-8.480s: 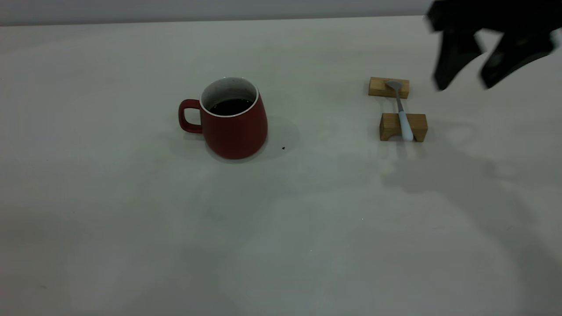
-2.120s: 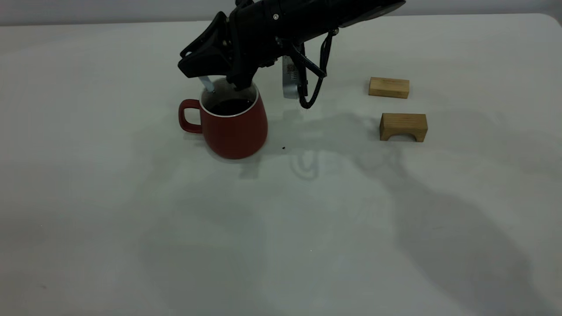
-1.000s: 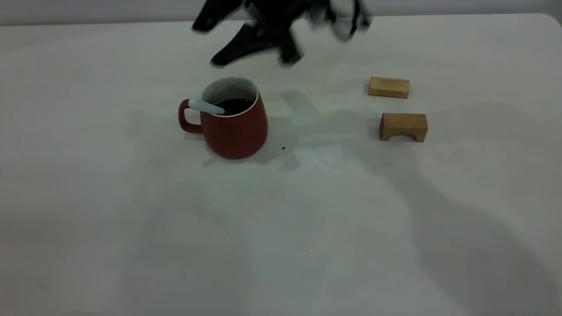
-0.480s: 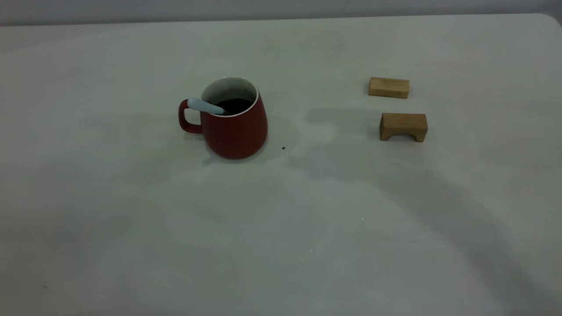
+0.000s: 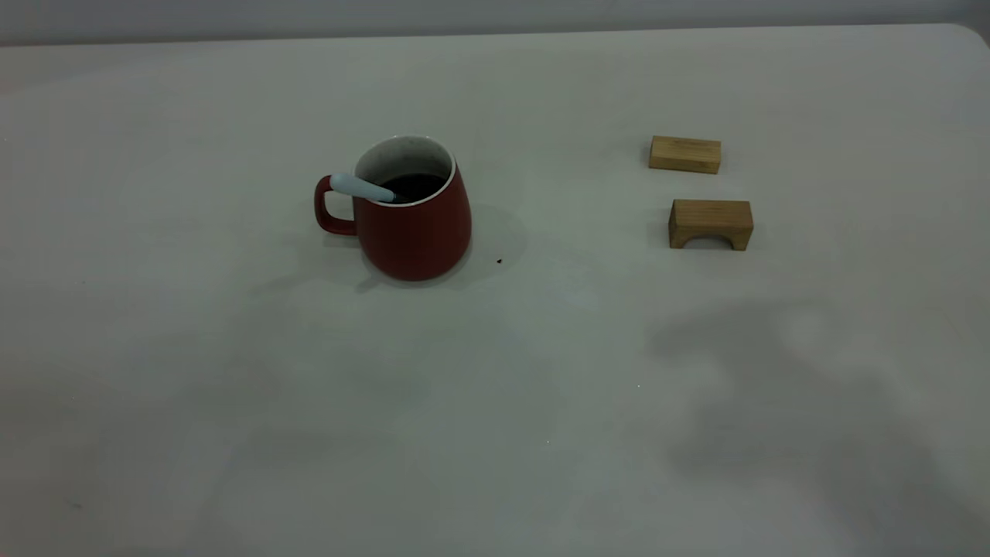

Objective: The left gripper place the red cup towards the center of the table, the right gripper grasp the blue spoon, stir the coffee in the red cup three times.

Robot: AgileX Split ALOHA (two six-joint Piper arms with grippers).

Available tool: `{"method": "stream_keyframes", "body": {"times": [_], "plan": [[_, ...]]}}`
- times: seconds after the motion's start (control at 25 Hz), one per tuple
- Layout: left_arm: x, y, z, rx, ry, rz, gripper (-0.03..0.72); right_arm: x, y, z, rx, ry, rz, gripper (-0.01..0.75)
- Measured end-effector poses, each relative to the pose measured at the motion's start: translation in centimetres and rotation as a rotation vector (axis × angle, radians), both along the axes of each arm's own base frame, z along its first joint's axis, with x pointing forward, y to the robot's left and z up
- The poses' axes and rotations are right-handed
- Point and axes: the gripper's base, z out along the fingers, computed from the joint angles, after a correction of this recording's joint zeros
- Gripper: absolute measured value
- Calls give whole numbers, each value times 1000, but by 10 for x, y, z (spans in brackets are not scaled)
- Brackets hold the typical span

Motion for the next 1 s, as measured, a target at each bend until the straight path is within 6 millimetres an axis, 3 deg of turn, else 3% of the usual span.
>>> {"method": "stream_keyframes", "body": {"times": [0.32,0.48,0.6,0.8,1.0], "plan": [[0,0,0,0,0,0,245,-114,-61,-24,-15,-147,103,489],[0,0,0,-1,0,0,245,-162,-87,-41,34,-303,39,489],[0,0,0,-1,0,0,245,-183,-98,-56,47,-418,-49,489],[0,0,0,-1,0,0,245,-196,-104,-77,40,-534,-169,489],[0,0,0,-1,0,-1,245,-204,-107,-79,13,-601,-253,489]]}}
